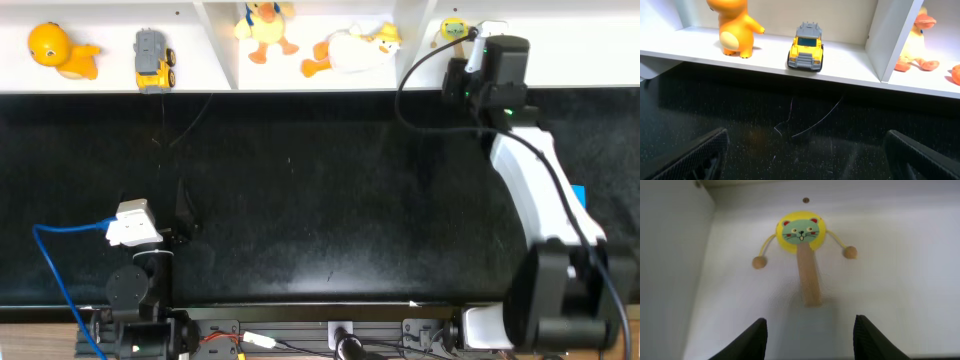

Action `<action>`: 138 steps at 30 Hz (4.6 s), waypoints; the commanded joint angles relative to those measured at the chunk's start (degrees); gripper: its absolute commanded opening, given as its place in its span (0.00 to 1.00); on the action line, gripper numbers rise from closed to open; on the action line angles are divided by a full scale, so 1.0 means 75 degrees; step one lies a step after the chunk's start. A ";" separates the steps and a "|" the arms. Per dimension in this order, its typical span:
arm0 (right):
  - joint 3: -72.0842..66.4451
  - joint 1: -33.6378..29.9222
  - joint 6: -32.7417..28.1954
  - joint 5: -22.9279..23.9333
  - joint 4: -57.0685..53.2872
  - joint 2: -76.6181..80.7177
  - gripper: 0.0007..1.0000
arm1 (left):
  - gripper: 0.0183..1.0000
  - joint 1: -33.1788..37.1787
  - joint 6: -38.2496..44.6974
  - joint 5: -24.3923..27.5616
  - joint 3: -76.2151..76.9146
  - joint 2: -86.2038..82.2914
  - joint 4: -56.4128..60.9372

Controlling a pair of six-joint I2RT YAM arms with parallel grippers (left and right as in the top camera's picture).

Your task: Store Toys

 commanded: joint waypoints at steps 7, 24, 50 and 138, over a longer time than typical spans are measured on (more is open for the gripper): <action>-0.0015 0.0609 0.1128 0.0568 -0.3118 -0.2387 0.50 | 1.00 -0.0009 0.0157 0.0099 -0.0070 -0.0090 0.0017; -0.0017 0.1699 0.3841 0.1918 -0.6985 -0.4354 1.00 | 1.00 -0.0009 0.0160 0.0099 -0.0070 -0.0090 0.0017; -0.0017 -0.2838 0.1457 0.1547 -0.6738 -0.3727 1.00 | 1.00 -0.0009 0.0157 0.0099 -0.0070 -0.0090 0.0017; -0.0125 -0.5316 -0.3952 -0.0638 -0.3611 0.1903 1.00 | 1.00 -0.0009 0.0160 0.0099 -0.0070 -0.0090 0.0017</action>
